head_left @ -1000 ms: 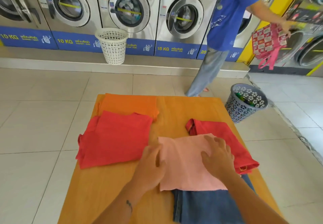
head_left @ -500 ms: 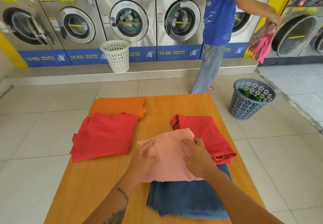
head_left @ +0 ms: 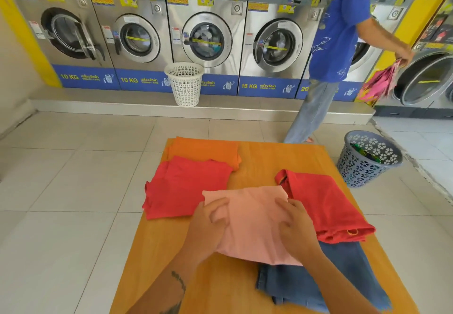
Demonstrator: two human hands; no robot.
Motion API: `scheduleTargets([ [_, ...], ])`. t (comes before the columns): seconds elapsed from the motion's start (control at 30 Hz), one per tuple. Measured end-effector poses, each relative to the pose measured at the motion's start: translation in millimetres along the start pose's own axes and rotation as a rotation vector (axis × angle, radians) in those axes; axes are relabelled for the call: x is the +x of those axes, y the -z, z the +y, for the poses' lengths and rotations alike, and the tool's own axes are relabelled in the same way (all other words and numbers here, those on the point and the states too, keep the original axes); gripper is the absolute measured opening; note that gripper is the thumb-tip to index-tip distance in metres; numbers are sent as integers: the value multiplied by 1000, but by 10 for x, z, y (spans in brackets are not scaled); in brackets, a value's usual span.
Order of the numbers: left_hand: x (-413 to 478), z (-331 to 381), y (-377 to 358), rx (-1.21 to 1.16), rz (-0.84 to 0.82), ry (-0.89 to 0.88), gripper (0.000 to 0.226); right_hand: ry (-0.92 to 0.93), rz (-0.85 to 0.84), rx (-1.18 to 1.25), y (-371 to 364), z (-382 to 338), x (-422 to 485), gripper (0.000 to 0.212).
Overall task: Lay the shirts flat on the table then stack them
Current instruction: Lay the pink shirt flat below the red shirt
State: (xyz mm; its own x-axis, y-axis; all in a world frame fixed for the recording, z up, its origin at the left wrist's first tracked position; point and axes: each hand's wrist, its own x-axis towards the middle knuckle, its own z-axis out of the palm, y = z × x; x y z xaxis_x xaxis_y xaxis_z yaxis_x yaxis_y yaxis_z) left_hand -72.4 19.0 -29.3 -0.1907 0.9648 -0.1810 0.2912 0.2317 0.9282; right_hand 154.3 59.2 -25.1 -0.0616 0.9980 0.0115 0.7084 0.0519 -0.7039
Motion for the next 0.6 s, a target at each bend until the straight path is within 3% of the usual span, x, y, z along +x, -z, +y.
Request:
scheduleTargets([
  [0.13,-44,-256,611,53,130,-45,52,74,-14,44,-486,-479,-22,65],
  [0.27,-35,-567,1063,241,183,-89,52,96,-136,16,-1035,-735,-85,66],
  [0.4,-24,-902,1352,605,-25,48,58,87,-361,-166,-1397,-680,-166,76],
  [0.47,-50,-989,1425,639,-54,56,62,46,-411,-175,-1437,-645,-183,81],
  [0.6,-87,-922,1440,666,132,44,55,0,-428,-158,-1355,-639,-182,76],
])
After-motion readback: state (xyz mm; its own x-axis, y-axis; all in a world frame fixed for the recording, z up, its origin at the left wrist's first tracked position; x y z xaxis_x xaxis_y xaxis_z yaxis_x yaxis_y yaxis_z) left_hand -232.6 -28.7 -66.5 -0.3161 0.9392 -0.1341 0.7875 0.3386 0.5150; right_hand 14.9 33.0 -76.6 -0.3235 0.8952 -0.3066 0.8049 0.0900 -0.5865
